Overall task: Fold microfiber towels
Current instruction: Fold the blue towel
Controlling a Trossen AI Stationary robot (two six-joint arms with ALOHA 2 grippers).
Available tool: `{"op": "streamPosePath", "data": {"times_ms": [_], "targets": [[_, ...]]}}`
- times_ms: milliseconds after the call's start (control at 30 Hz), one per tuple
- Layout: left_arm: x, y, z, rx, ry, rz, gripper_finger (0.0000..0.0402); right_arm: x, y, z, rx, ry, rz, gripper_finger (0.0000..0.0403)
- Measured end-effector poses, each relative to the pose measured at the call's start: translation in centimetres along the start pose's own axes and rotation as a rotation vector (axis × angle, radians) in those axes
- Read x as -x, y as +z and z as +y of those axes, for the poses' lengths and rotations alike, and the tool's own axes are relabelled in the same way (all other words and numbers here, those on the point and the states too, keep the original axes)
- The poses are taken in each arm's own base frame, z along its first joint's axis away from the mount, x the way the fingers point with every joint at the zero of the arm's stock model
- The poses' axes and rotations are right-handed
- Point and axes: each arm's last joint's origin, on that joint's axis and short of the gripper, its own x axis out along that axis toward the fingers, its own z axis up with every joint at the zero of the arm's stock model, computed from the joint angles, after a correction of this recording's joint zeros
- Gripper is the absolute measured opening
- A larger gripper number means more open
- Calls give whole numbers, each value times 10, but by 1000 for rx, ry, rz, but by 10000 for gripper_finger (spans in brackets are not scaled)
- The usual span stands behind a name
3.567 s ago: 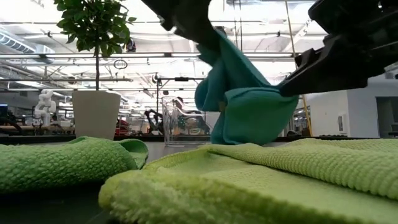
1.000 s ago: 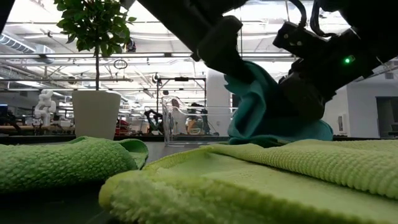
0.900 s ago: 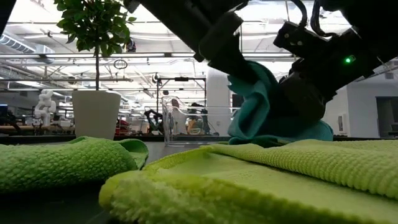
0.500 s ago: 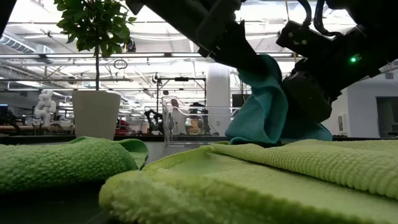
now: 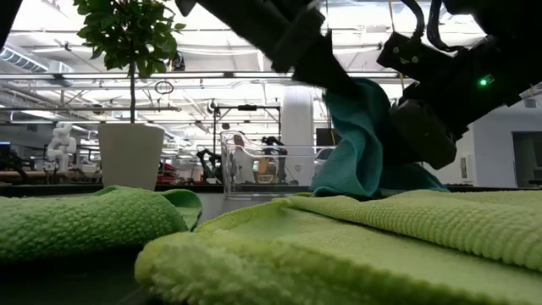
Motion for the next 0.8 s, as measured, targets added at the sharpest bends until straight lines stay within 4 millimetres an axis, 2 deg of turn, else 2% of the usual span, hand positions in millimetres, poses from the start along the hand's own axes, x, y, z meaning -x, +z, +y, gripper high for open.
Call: {"op": "streamPosePath", "data": {"times_ms": [233, 367, 533, 667, 800], "targets": [[22, 14, 11, 15, 13, -38, 177, -1, -5, -6, -22, -37, 35, 166], [34, 17, 11, 62, -7, -9, 177, -1, -5, -7, -24, -44, 37, 166], [36, 0, -4, 170, -119, 155, 177, -1, -6, -7, -12, -47, 37, 166], [30, -20, -20, 219, -185, 209, 177, -3, -4, -8, 2, -50, 39, 166], [26, -37, -32, 245, -195, 139, 177, -3, 4, -10, -1, -38, 22, 166]]}}
